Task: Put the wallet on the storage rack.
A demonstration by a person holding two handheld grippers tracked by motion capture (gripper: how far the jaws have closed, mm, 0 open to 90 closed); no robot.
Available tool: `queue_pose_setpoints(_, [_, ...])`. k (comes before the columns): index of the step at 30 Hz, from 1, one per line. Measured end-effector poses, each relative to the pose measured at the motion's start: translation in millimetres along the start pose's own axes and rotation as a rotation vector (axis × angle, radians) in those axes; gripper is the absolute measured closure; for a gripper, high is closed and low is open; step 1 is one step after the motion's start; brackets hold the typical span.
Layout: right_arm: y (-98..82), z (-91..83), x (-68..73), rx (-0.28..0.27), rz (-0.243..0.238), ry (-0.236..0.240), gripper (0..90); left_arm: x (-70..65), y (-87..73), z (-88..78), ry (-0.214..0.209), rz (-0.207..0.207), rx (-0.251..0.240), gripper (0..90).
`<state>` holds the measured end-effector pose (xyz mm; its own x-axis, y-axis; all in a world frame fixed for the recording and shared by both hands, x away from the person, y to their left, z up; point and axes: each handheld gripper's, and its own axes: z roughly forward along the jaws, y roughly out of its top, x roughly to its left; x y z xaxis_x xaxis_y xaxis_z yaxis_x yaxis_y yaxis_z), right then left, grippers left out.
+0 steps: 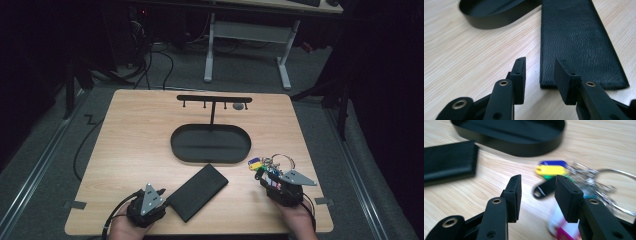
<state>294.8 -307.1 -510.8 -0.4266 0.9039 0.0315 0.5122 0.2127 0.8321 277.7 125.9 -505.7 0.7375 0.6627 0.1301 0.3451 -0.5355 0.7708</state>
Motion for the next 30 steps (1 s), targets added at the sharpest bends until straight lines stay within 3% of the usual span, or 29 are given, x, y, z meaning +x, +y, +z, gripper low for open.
queue_pose_setpoints(2, [-7.4,-7.5,-6.2,-0.001,0.018,-0.026,56.9,0.2,6.6,7.9,-0.019,0.019,-0.004,59.2])
queue_pose_setpoints(3, [-12.3,-13.8,-12.0,0.009,0.052,-0.039,56.4,1.4,15.0,16.2,-0.032,0.036,-0.014,58.6])
queue_pose_setpoints(4, [-12.3,-13.8,-12.0,0.009,0.052,-0.039,56.4,1.4,15.0,16.2,-0.032,0.036,-0.014,57.8])
queue_pose_setpoints(5, [-16.6,-19.3,-16.5,0.009,0.077,-0.045,54.5,5.3,28.7,30.2,-0.068,0.018,0.002,57.4])
queue_pose_setpoints(9, [-21.0,-25.6,-19.4,0.013,0.080,-0.066,53.4,-2.3,46.9,46.3,-0.102,0.039,-0.023,54.9])
queue_pose_setpoints(11, [-21.9,-27.5,-19.9,0.011,0.079,-0.072,53.3,-9.2,44.8,48.4,-0.149,0.045,-0.042,49.8])
queue_pose_setpoints(12, [-21.9,-27.5,-19.9,0.011,0.079,-0.072,53.3,-9.2,44.8,48.4,-0.149,0.045,-0.042,47.8])
queue_pose_setpoints(14, [-24.0,-25.8,-20.5,0.025,0.087,-0.073,52.9,-18.1,39.7,46.9,-0.163,0.102,-0.018,44.2])
queue_pose_setpoints(15, [-24.1,-24.4,-21.3,0.025,0.083,-0.072,52.9,-22.6,37.2,45.6,-0.194,0.077,-0.034,43.6])
queue_pose_setpoints(17, [-22.7,-21.2,-20.7,0.033,0.089,-0.066,52.5,-26.1,36.0,44.0,-0.232,0.092,-0.021,43.7])
queue_pose_setpoints(18, [-22.7,-21.2,-20.7,0.033,0.089,-0.066,52.5,-26.1,36.0,44.0,-0.232,0.092,-0.021,44.4])
queue_pose_setpoints(19, [-19.8,-18.4,-18.6,0.029,0.068,-0.061,52.0,-31.4,35.3,43.4,-0.249,0.083,-0.026,44.8])
queue_pose_setpoints(21, [-19.1,-17.6,-17.4,0.030,0.067,-0.058,52.0,-36.1,34.7,40.8,-0.245,0.119,-0.017,44.9])
queue_pose_setpoints(24, [-15.6,-14.4,-10.9,0.029,0.035,-0.039,51.9,-43.5,32.7,39.7,-0.234,0.136,-0.012,44.7])
queue_pose_setpoints(30, [-11.3,-9.8,-8.6,0.022,0.016,-0.020,51.4,-53.6,28.4,43.1,-0.205,0.175,0.004,45.0])
